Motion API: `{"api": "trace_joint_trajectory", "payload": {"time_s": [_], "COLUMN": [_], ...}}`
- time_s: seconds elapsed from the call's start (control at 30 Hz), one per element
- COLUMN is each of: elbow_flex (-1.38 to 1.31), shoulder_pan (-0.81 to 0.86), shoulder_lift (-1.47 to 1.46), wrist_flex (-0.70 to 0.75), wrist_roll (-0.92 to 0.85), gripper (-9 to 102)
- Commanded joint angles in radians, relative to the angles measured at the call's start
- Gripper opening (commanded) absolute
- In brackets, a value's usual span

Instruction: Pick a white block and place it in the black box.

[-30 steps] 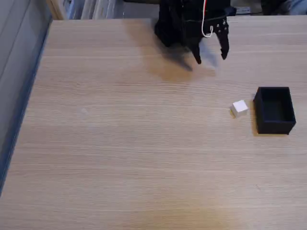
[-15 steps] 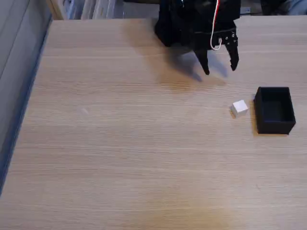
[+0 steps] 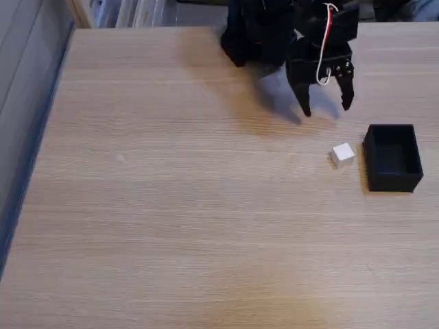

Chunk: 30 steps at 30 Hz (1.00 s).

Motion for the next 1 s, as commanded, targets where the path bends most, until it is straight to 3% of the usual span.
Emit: {"api": "trace_joint_trajectory", "payload": {"time_s": [0.0,0.97], "elbow_flex": [-0.067,-0.364], "shoulder_pan": [-0.005,0.023], "shoulder_lift": [-0.055,-0.434], "wrist_flex": [-0.023,-0.114], "wrist_roll": [0.017,0.015], "gripper": [30,30]}}
